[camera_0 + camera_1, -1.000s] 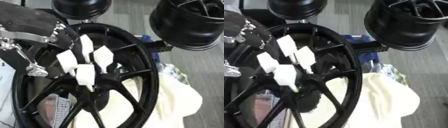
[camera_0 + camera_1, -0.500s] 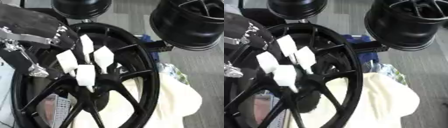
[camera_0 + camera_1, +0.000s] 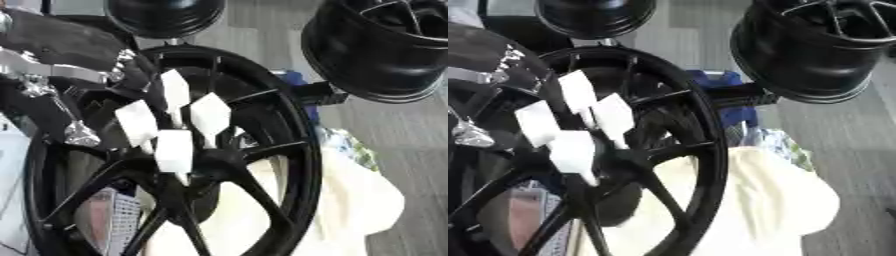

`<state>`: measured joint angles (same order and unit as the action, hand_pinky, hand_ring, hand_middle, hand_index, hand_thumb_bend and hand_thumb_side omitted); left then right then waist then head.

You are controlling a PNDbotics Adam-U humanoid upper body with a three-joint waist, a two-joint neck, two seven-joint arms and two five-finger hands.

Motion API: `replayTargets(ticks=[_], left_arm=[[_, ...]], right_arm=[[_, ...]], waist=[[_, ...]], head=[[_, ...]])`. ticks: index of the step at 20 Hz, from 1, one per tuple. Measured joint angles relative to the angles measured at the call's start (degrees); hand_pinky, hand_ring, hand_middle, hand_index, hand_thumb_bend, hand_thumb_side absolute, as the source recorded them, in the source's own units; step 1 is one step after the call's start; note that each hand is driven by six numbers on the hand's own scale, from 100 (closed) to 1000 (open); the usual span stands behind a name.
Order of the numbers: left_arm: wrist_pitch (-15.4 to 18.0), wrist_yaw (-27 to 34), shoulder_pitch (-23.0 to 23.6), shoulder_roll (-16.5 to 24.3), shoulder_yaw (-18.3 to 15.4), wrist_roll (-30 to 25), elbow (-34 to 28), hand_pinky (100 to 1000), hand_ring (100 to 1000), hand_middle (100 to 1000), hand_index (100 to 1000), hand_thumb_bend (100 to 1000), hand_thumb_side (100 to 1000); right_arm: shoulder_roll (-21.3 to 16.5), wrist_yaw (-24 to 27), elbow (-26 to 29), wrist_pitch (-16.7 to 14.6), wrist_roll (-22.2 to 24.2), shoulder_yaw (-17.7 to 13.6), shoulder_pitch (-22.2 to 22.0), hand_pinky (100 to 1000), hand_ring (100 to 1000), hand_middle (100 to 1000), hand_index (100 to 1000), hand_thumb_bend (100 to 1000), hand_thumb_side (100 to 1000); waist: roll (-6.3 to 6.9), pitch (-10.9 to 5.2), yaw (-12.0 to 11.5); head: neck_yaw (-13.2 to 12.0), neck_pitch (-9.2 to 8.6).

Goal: Pull the pin out of the wheel hub.

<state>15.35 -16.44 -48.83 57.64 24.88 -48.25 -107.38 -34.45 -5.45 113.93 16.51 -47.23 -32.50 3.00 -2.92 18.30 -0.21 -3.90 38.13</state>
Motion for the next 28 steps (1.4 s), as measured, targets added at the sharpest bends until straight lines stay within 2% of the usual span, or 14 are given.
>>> replayTargets(ticks=[15, 21, 24, 28], left_arm=[[0.8, -0.3, 0.1, -1.8, 1.2, 0.8, 4.7, 822, 774, 692, 799, 308, 100], [1.3, 0.2, 0.5, -1.8, 2.5, 1.3, 5.2, 828, 782, 714, 812, 335, 100], [1.6, 0.4, 0.4, -1.8, 2.6, 1.6, 5.2, 822, 766, 676, 783, 314, 100], [1.6, 0.6, 0.3, -1.8, 2.8, 1.6, 5.4, 783, 687, 538, 666, 250, 100]], right_arm=[[1.5, 0.5, 0.0, -0.4, -0.4, -1.4, 0.1, 441, 622, 663, 792, 348, 236], [2.0, 0.6, 0.0, -0.5, -0.5, -2.0, 0.2, 437, 619, 660, 791, 344, 240], [2.1, 0.7, 0.0, -0.6, -0.6, -2.1, 0.2, 435, 619, 660, 791, 345, 240], [2.4, 0.9, 0.0, -0.6, -0.6, -2.1, 0.2, 435, 620, 661, 791, 347, 239]], waist=[[-0.16, 0.29, 0.2], [-0.11, 0.29, 0.3], [-0.01, 0.29, 0.3], [-0.01, 0.29, 0.2]], head=[[-0.4, -0.21], [-0.4, -0.21], [-0.5, -0.21], [-0.5, -0.2]])
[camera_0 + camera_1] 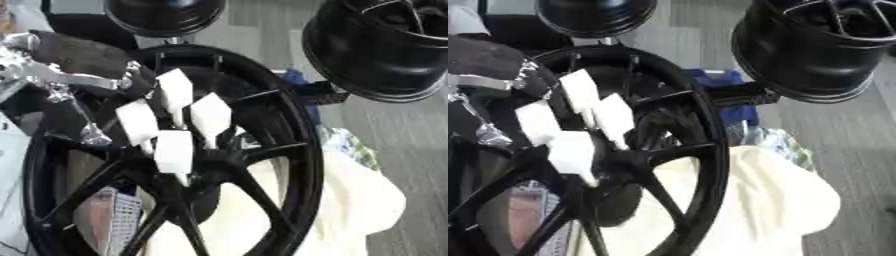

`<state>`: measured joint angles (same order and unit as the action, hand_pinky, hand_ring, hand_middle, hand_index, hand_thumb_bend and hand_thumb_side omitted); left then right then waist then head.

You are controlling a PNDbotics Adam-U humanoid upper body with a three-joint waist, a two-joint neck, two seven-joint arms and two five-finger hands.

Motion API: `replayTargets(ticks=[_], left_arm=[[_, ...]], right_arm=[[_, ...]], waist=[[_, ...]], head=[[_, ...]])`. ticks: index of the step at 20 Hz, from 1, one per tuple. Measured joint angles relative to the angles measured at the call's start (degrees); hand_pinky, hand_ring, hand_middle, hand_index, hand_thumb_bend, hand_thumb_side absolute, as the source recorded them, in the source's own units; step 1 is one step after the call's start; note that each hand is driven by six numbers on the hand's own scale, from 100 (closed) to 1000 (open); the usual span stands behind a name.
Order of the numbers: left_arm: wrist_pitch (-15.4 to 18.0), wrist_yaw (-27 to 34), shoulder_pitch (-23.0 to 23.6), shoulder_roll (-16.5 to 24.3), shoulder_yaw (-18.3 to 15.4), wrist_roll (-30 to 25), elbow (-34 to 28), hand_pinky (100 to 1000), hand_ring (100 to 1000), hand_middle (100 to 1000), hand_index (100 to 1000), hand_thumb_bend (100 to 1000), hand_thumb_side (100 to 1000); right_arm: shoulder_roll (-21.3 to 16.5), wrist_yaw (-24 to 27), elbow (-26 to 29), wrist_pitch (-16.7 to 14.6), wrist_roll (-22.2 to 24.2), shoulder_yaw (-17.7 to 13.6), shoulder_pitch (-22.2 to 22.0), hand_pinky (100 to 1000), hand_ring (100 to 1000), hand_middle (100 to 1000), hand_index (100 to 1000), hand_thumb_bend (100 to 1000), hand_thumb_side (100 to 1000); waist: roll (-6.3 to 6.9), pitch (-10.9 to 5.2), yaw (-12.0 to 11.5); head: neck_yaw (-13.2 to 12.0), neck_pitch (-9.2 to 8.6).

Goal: Pull the pin out of the wheel hub.

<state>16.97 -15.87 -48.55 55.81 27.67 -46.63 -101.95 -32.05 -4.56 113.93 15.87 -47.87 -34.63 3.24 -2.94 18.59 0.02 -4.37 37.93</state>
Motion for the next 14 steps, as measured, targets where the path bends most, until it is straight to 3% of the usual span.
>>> replayTargets(ticks=[6, 14], left_arm=[[-0.1, -0.3, -0.4, -0.5, 0.0, -0.1, 0.6, 746, 595, 396, 540, 170, 100], [-0.9, 1.9, -0.7, -0.7, -0.1, -0.9, 0.3, 726, 571, 369, 521, 216, 100]], right_arm=[[0.1, 0.1, 0.0, -0.2, -0.2, -0.5, 0.0, 434, 620, 661, 791, 349, 240], [0.6, 0.2, 0.0, -0.3, -0.3, -0.7, 0.0, 432, 619, 661, 791, 351, 240]], waist=[[-0.01, 0.0, 0.0], [-0.11, 0.0, 0.0]], head=[[0.0, 0.0], [0.0, 0.0]])
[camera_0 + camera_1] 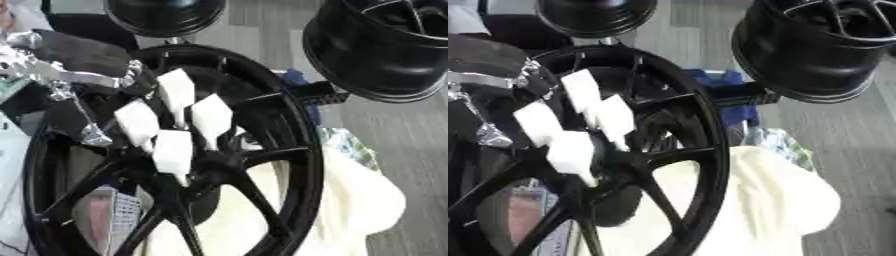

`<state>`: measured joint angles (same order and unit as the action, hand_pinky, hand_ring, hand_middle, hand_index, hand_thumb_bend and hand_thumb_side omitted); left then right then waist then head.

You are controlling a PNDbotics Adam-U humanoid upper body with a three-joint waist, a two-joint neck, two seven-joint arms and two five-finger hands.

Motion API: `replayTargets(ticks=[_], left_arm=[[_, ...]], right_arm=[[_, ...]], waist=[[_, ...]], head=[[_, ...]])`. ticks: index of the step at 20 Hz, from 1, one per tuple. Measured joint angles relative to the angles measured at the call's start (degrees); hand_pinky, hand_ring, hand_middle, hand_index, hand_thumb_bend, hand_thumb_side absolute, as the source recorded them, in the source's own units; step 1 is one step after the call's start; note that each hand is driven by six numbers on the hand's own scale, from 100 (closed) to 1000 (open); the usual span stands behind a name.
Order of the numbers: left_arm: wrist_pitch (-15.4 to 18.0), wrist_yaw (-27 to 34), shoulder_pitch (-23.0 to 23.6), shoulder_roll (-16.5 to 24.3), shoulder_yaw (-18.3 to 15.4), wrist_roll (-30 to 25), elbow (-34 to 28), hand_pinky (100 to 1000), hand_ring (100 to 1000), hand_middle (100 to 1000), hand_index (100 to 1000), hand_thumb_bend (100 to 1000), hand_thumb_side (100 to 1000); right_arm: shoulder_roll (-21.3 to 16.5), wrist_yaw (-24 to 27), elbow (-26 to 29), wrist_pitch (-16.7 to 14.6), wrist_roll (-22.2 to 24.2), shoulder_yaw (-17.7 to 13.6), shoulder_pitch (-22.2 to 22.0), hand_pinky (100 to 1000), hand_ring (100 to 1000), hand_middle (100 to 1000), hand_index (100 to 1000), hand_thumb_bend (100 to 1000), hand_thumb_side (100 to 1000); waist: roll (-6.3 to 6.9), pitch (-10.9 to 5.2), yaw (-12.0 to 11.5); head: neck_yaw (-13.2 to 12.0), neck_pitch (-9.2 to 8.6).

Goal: Pull the pin out of the wheel hub.

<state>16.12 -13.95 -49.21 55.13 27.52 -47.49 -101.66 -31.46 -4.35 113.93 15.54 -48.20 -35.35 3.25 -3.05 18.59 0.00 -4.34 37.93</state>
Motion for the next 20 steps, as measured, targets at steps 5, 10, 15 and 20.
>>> replayTargets(ticks=[5, 10, 15, 20], left_arm=[[-0.8, 2.5, 0.1, 1.2, -3.4, -0.8, -1.9, 727, 567, 360, 515, 208, 100], [-1.4, 5.5, 3.9, 6.0, -11.9, 1.7, -2.7, 729, 556, 345, 507, 151, 101], [-4.0, 8.2, 8.5, 10.4, -21.4, 8.8, 2.2, 723, 537, 329, 504, 100, 110], [-5.6, 11.7, 11.6, 12.5, -28.5, 17.0, 9.6, 714, 520, 313, 501, 100, 124]], right_arm=[[0.0, 0.0, 0.0, 0.0, 0.0, -0.3, -0.1, 432, 619, 660, 790, 352, 238], [0.1, 0.0, 0.0, 0.0, 0.0, -0.9, -0.3, 433, 619, 659, 789, 352, 237], [0.2, -0.4, 0.0, 0.0, 0.0, -1.5, -0.8, 435, 620, 660, 789, 351, 237], [0.2, -0.9, 0.0, 0.1, 0.1, -1.8, -1.3, 434, 620, 660, 788, 350, 238]], waist=[[-0.22, 0.01, -0.3], [-0.19, 0.15, -0.9], [-0.04, 0.15, -1.6], [0.07, 0.15, -2.0]], head=[[0.3, 0.0], [0.9, 0.0], [1.7, 0.0], [2.2, 0.0]])
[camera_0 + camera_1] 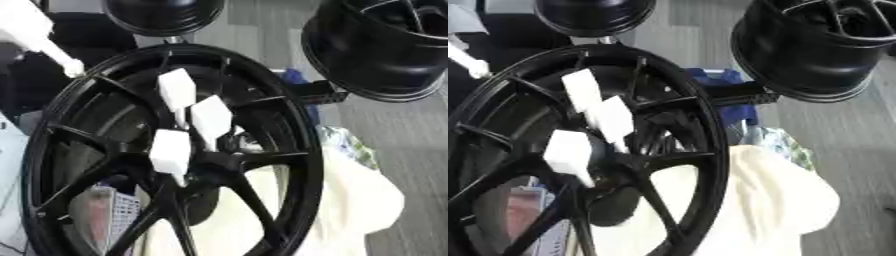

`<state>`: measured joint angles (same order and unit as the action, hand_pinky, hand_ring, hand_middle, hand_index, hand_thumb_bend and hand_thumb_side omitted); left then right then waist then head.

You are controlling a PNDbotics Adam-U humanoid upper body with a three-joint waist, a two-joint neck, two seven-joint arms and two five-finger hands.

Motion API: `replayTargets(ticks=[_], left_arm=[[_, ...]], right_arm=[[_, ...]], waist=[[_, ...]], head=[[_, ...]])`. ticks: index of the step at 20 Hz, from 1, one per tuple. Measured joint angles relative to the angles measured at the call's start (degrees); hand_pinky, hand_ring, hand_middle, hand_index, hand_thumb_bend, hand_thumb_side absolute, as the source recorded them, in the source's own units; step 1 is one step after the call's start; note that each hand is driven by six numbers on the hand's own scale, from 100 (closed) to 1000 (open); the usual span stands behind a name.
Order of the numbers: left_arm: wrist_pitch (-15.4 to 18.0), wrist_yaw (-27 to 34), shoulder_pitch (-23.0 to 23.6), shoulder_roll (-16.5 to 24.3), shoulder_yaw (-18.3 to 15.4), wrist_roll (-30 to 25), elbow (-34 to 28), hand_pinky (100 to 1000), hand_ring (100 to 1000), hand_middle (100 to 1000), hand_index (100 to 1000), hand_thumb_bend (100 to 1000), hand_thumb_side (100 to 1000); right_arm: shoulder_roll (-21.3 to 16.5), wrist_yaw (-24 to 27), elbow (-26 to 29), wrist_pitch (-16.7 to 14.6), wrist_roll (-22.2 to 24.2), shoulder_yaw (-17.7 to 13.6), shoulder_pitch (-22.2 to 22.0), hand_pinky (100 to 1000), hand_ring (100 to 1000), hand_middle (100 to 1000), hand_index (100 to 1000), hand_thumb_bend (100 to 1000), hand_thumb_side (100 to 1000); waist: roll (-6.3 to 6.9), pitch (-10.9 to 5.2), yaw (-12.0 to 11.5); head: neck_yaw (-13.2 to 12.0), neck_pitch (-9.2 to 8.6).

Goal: Pull the pin out of the wheel hub.

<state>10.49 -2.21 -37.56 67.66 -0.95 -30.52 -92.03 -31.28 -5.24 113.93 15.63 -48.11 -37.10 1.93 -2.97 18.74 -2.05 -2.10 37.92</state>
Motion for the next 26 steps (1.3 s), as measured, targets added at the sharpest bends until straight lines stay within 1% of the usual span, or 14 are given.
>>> replayTargets(ticks=[4, 6, 8, 10, 14, 15, 17, 18, 19, 21, 23, 26], left_arm=[[-1.6, 2.4, 2.2, 1.1, -3.9, 7.5, 5.4, 709, 519, 315, 505, 100, 124], [-2.8, 1.9, 3.1, 1.6, -5.3, 10.6, 8.6, 711, 524, 319, 507, 100, 118], [-3.8, 0.1, 4.1, 1.9, -6.1, 12.9, 11.6, 712, 532, 329, 513, 100, 108], [-4.3, -2.3, 5.3, 1.9, -6.4, 14.2, 13.9, 715, 540, 340, 523, 100, 106], [-4.4, -6.5, 7.0, 1.9, -6.5, 14.4, 16.5, 723, 560, 369, 547, 106, 100], [-4.4, -7.6, 7.3, 1.9, -6.5, 14.2, 16.8, 747, 603, 425, 606, 155, 100], [-4.2, -9.2, 7.6, 1.9, -6.5, 13.5, 17.1, 821, 745, 631, 775, 218, 100], [-4.1, -9.8, 7.7, 1.8, -6.4, 13.0, 17.2, 837, 774, 676, 799, 230, 100], [-4.0, -10.3, 7.8, 1.8, -6.4, 12.6, 17.3, 877, 856, 786, 884, 292, 324], [-3.7, -11.2, 7.8, 1.8, -6.3, 12.1, 17.2, 891, 876, 813, 909, 341, 409], [-3.6, -12.0, 7.8, 1.8, -6.3, 12.1, 17.2, 891, 878, 814, 910, 356, 423], [-3.3, -12.9, 7.8, 1.8, -6.3, 12.4, 17.2, 890, 879, 816, 911, 346, 398]], right_arm=[[0.0, -0.2, 0.0, 0.1, 0.1, -0.3, -0.1, 435, 620, 660, 788, 350, 239], [0.0, -0.2, 0.0, 0.1, 0.1, -0.4, -0.3, 436, 621, 660, 789, 351, 238], [0.0, -0.3, 0.0, 0.1, 0.1, -0.4, -0.3, 438, 621, 661, 788, 352, 236], [0.0, -0.7, 0.0, 0.1, 0.1, -0.5, -0.3, 440, 621, 660, 788, 353, 235], [0.0, -1.2, 0.0, 0.1, 0.1, -0.6, -0.2, 441, 621, 659, 788, 353, 234], [0.0, -1.3, 0.0, 0.1, 0.1, -0.6, -0.2, 441, 621, 659, 788, 353, 234], [0.0, -1.3, 0.0, 0.1, 0.1, -0.6, -0.2, 441, 621, 659, 788, 352, 234], [0.0, -1.4, 0.0, 0.1, 0.1, -0.6, -0.1, 441, 621, 659, 788, 352, 234], [0.0, -1.4, 0.0, 0.1, 0.1, -0.6, -0.1, 440, 621, 659, 787, 352, 234], [0.0, -1.4, 0.0, 0.1, 0.1, -0.6, -0.1, 440, 621, 659, 788, 352, 235], [0.0, -1.4, 0.0, 0.1, 0.1, -0.6, -0.1, 440, 621, 659, 787, 351, 235], [0.0, -1.4, 0.0, 0.1, 0.1, -0.6, 0.0, 440, 621, 659, 787, 351, 235]], waist=[[-0.01, 0.01, -0.1], [0.0, 0.01, -0.2], [0.0, 0.02, -0.3], [-0.04, 0.02, -0.4], [-0.33, 0.02, -0.4], [-0.34, 0.01, -0.4], [-0.34, 0.0, -0.4], [-0.34, 0.0, -0.5], [-0.35, 0.0, -0.5], [-0.35, 0.0, -0.5], [-0.35, -0.01, -0.6], [-0.3, -0.01, -0.6]], head=[[0.3, -0.04], [0.4, -0.18], [0.4, -0.2], [0.5, -0.21], [0.6, -0.22], [0.6, -0.22], [0.6, -0.22], [0.6, -0.22], [0.6, -0.22], [0.6, -0.22], [0.6, -0.22], [0.6, -0.22]])
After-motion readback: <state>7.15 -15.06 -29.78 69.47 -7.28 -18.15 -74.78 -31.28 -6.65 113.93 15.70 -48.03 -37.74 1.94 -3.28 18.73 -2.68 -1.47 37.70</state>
